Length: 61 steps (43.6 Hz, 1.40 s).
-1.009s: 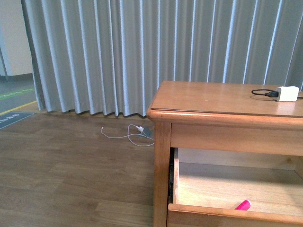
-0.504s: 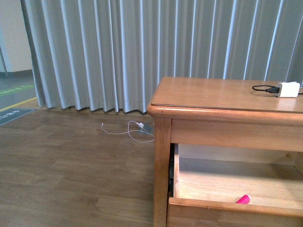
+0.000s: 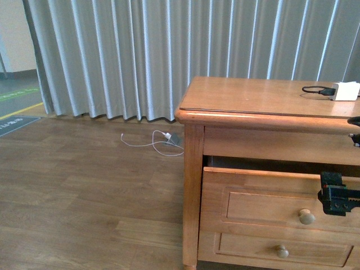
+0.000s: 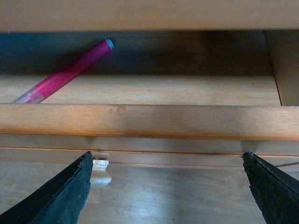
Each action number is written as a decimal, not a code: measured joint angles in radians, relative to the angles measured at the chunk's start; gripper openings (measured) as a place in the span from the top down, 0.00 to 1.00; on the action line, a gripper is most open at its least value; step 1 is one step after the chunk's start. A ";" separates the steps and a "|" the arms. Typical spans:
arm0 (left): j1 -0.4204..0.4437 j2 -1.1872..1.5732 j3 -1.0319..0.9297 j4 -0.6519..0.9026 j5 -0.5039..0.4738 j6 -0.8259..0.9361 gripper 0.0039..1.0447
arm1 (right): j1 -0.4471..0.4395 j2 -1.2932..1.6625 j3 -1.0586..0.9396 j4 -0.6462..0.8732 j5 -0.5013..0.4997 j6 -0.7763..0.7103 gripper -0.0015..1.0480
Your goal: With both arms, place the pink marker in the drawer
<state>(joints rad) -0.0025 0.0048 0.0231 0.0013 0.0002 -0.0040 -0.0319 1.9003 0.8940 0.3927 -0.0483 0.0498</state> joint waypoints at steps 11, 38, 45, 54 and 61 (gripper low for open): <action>0.000 0.000 0.000 0.000 0.000 0.000 0.06 | 0.000 0.114 0.037 0.220 -0.011 -0.003 0.08; 0.000 0.000 0.000 0.000 0.000 0.000 0.06 | 0.012 0.159 0.023 0.378 -0.024 -0.071 0.08; 0.000 0.000 0.000 0.000 0.000 0.000 0.06 | 0.025 -0.035 -0.056 0.246 -0.050 -0.127 0.08; 0.000 0.000 0.000 0.000 0.000 0.000 0.06 | 0.001 -0.318 -0.205 0.080 -0.121 -0.115 0.08; 0.000 0.000 0.000 0.000 0.000 0.000 0.06 | -0.035 -0.538 -0.282 -0.029 -0.184 -0.093 0.08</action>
<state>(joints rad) -0.0025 0.0044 0.0231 0.0013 0.0002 -0.0040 -0.0669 1.3621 0.6125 0.3641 -0.2325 -0.0429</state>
